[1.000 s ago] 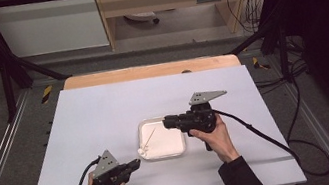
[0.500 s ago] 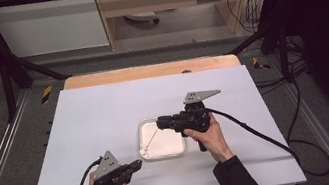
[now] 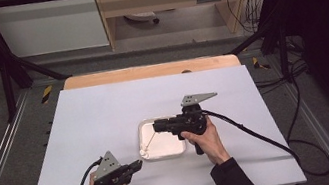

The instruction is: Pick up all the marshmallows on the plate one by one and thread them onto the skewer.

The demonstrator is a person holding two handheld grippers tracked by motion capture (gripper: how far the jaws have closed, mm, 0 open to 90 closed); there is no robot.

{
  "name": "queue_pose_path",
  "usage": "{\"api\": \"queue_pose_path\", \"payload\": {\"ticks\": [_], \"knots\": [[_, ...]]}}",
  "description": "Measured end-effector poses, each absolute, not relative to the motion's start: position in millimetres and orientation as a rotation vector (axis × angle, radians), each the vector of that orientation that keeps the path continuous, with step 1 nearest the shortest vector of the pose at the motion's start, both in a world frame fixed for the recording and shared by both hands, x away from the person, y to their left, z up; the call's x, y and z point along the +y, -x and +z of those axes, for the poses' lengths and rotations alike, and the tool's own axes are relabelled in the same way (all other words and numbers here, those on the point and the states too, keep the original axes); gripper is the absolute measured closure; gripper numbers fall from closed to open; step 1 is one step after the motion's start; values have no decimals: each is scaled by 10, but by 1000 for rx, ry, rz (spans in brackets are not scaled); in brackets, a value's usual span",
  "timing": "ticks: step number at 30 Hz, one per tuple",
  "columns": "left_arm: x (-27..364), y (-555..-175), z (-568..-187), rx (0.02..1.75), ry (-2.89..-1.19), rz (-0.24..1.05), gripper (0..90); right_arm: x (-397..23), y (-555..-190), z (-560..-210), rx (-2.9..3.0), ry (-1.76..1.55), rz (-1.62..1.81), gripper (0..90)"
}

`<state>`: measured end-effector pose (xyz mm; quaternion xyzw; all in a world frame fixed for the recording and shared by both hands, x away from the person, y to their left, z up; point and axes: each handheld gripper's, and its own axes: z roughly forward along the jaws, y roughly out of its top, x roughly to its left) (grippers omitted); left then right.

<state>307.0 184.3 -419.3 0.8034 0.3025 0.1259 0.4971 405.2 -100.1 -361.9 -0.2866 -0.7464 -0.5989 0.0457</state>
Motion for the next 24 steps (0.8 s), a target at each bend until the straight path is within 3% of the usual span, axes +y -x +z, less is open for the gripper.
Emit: {"api": "queue_pose_path", "payload": {"ticks": [24], "knots": [[1838,-3066,-4196,760,-1916,312,893,-849,-3983,-3783,-2171,898,-1881,808]]}}
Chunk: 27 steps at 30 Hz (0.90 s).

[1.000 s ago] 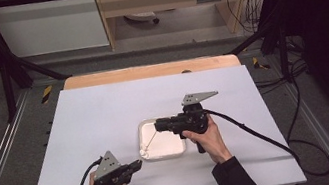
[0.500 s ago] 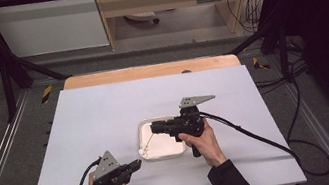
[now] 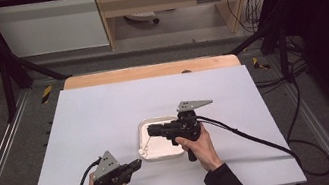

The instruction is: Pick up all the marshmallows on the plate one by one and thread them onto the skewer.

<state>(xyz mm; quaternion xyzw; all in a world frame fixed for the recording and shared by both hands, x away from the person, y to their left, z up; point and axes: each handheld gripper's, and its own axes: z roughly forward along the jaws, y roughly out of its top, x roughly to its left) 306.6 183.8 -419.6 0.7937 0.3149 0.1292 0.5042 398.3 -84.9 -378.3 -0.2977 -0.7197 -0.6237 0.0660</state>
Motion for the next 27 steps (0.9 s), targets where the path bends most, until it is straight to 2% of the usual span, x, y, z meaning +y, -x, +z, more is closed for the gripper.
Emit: {"api": "queue_pose_path", "payload": {"ticks": [27], "knots": [[1769,-3028,-4208,779,-1847,349,894,-786,-3868,-3833,-2042,873,-2009,815]]}}
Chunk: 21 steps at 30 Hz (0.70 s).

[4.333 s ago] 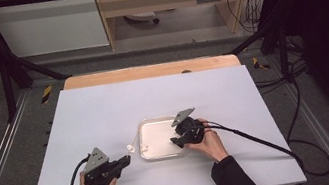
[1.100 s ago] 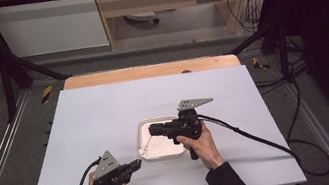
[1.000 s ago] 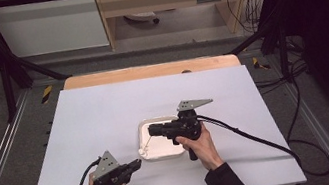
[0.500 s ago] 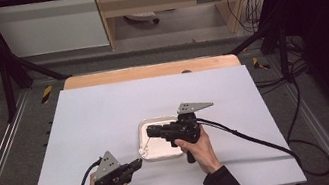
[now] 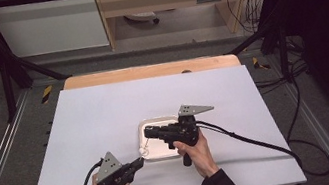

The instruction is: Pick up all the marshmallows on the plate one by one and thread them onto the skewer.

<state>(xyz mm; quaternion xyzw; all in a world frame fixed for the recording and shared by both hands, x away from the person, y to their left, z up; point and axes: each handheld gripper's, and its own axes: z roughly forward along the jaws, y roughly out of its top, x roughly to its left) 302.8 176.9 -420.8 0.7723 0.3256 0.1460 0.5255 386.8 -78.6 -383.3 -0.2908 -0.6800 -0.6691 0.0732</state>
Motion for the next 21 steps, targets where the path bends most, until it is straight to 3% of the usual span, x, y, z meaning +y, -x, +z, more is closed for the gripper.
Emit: {"api": "queue_pose_path", "payload": {"ticks": [6,8,14,21], "knots": [[1782,-3025,-4115,762,-1788,348,894,-763,-3847,-3852,-2053,869,-1967,815],[1726,-3029,-4091,758,-1836,399,894,-625,-3803,-3982,-2091,835,-1897,814],[1777,-3045,-4115,782,-1828,376,893,-573,-3810,-3963,-2148,828,-1864,782],[1818,-3096,-4175,788,-1839,362,892,-717,-3814,-3788,-2270,901,-1885,481]]}}
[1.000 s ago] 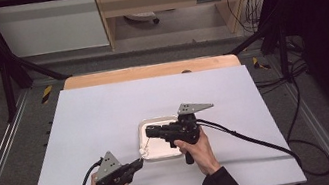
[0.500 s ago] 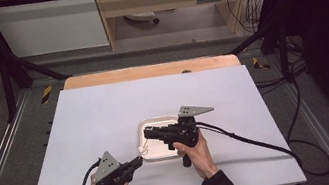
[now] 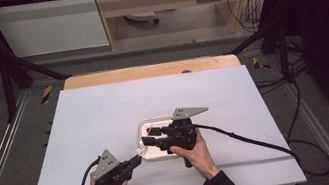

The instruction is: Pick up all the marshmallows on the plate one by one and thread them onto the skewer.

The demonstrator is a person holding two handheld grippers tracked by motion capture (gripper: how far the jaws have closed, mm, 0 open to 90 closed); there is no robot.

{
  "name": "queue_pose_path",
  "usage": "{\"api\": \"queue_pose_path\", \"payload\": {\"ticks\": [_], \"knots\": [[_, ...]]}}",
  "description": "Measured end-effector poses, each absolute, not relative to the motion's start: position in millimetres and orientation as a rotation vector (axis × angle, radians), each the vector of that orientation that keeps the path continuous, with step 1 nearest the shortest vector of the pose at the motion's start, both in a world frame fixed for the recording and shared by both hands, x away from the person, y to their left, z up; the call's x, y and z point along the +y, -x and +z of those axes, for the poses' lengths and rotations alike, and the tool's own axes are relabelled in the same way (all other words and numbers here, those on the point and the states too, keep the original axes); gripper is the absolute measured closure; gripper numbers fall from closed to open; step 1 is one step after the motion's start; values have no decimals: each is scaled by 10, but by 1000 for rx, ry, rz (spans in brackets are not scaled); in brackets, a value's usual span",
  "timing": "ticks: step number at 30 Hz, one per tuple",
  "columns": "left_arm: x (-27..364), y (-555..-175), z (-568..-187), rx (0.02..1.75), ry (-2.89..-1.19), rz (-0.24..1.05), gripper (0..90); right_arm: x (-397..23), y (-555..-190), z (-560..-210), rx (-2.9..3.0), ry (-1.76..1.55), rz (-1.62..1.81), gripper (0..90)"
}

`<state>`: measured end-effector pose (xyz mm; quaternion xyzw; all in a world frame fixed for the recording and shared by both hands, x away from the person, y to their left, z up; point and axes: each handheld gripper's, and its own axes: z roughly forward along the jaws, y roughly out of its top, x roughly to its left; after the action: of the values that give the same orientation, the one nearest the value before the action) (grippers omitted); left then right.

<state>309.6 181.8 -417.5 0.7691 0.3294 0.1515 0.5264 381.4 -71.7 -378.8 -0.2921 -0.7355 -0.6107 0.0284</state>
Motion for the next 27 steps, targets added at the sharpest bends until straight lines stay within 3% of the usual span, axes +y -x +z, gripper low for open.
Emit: {"api": "queue_pose_path", "payload": {"ticks": [5,12,18,27], "knots": [[1890,-3135,-4205,820,-1847,336,891,-864,-3862,-3801,-2398,962,-1832,274],[1987,-3154,-4213,864,-1866,340,891,-959,-3945,-3966,-2591,1008,-1679,99],[2086,-3185,-4220,888,-1865,334,891,-932,-4012,-4068,-2690,1038,-1579,66],[2178,-3229,-4230,915,-1866,331,890,-673,-4087,-4140,-2804,1007,-1484,85]]}}
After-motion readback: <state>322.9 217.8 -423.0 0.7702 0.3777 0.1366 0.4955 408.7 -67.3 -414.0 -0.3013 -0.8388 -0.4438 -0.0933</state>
